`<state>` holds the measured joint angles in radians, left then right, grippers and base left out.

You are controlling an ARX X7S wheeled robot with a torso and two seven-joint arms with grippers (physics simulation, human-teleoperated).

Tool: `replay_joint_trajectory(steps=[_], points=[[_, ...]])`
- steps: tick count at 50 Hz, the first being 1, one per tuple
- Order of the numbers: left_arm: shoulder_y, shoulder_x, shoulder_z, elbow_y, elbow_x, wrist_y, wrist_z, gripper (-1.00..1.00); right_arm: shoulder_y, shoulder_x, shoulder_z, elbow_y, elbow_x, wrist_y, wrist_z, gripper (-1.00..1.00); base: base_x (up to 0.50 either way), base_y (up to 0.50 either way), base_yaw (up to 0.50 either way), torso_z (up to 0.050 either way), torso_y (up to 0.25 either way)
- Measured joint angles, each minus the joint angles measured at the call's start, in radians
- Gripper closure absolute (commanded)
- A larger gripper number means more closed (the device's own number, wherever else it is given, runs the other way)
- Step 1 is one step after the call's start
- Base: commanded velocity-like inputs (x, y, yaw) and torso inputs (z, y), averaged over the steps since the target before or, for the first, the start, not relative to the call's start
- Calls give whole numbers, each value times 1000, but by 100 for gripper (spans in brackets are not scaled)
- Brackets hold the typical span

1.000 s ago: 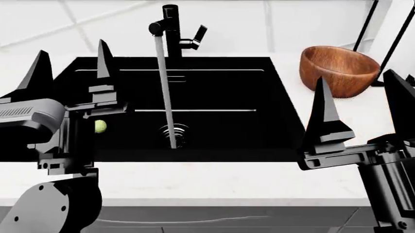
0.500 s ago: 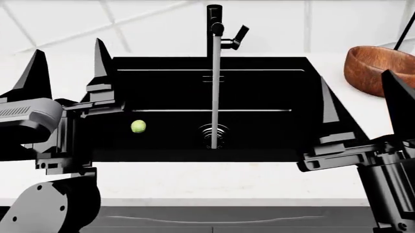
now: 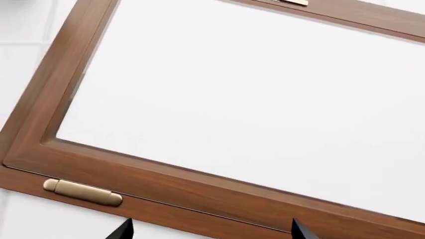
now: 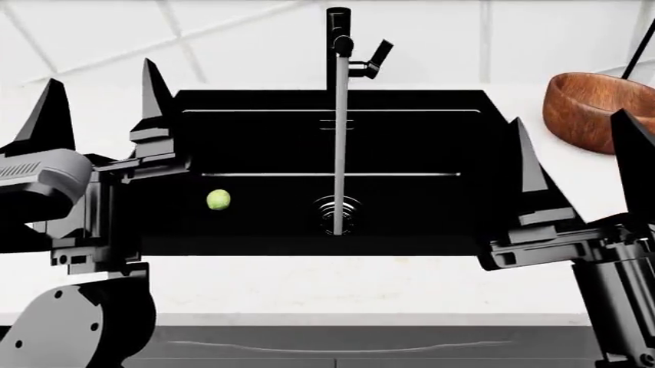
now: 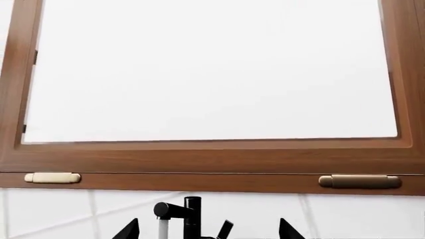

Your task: Pick the pomegranates and oranges from the sink and place them in one bowl. Place the brussel sprout in the other bowl. Then turn off the sink faucet.

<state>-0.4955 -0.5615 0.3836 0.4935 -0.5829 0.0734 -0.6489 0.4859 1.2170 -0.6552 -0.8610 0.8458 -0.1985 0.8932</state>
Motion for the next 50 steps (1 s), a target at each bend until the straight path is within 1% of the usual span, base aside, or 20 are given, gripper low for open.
replay_joint_trajectory(steps=[6,13,22,30,37,43,50], points=[[-27,3,-4,-15,-10,-27,-12,-100,43,-7,8,16,52,32,-12,-100,0,0,0,0,0],[-163,41,-9,-136,-57,-120,-26,-100,241,-77,6,129,196,196,-77,-100,0,0,0,0,0],[-394,132,4,-421,-69,-209,-8,-100,529,-239,-39,412,307,431,-203,-100,0,0,0,0,0],[-579,222,22,-724,-48,-241,32,-100,699,-396,-88,715,311,539,-326,-100,0,0,0,0,0],[-701,275,35,-945,-28,-249,69,-100,798,-514,-128,958,289,588,-416,-100,11,0,0,0,0],[-766,298,39,-1061,-18,-260,84,-100,847,-584,-149,1105,273,606,-467,-100,475,0,0,0,0],[-807,305,29,-1139,-22,-266,91,-100,871,-627,-161,1194,264,613,-498,-100,500,0,0,0,0]])
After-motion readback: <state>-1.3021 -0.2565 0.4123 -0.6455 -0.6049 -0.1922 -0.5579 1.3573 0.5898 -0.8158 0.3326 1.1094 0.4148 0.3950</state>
